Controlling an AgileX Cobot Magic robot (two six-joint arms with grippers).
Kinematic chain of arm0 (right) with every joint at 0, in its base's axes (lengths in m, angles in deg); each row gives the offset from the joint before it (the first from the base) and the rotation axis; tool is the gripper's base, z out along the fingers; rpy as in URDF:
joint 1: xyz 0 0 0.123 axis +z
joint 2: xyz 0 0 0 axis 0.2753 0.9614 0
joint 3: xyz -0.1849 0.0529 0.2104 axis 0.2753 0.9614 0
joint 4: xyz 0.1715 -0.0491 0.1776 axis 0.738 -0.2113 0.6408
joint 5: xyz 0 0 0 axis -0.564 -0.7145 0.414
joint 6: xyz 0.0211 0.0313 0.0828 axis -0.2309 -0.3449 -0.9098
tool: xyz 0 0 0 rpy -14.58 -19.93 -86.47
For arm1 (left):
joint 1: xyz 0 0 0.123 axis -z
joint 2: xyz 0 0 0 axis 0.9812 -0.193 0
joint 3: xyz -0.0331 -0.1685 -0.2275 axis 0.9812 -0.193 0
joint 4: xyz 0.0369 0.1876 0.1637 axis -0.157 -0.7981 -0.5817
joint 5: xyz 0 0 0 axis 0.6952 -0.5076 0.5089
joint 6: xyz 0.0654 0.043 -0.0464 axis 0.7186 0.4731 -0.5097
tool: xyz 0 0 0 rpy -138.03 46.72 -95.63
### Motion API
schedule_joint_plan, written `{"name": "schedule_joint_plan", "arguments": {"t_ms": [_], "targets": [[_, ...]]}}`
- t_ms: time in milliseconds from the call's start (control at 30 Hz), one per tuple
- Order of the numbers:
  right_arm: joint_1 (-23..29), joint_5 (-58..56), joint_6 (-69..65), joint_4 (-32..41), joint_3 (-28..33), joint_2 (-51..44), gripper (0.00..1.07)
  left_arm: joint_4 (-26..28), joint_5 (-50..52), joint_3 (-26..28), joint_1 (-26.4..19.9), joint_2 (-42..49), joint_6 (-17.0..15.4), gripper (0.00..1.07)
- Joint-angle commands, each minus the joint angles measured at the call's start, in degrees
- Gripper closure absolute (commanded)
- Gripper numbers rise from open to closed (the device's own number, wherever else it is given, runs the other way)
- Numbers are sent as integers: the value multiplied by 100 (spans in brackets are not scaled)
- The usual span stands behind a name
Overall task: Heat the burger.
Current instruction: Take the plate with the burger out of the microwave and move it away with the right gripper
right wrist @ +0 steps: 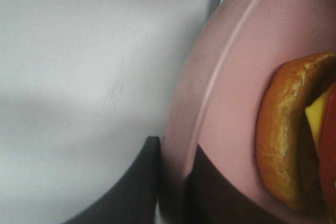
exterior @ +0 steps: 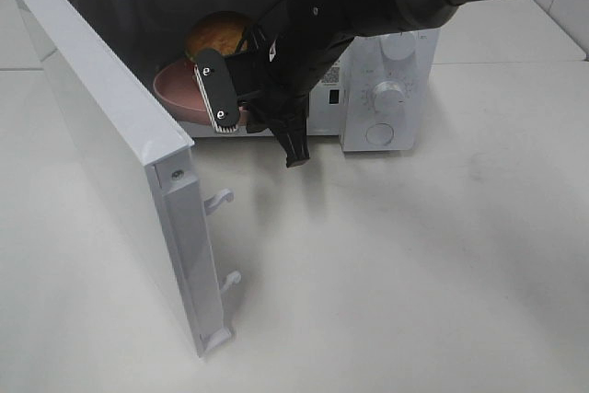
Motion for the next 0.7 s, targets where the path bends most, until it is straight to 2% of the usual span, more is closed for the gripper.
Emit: {"name": "schedule_joint_plan", "arguments": {"t_ms": [33, 433, 700], "targets": [[-29, 172, 23, 0, 29, -315, 107, 0, 34, -6, -23, 126, -23, 9], [-6, 23, 23, 0, 86, -596, 107, 0, 34, -6, -23, 126, -23, 9], [-6, 11, 309, 0, 607, -917, 107, 0, 34, -6, -23, 126, -23, 9]]}}
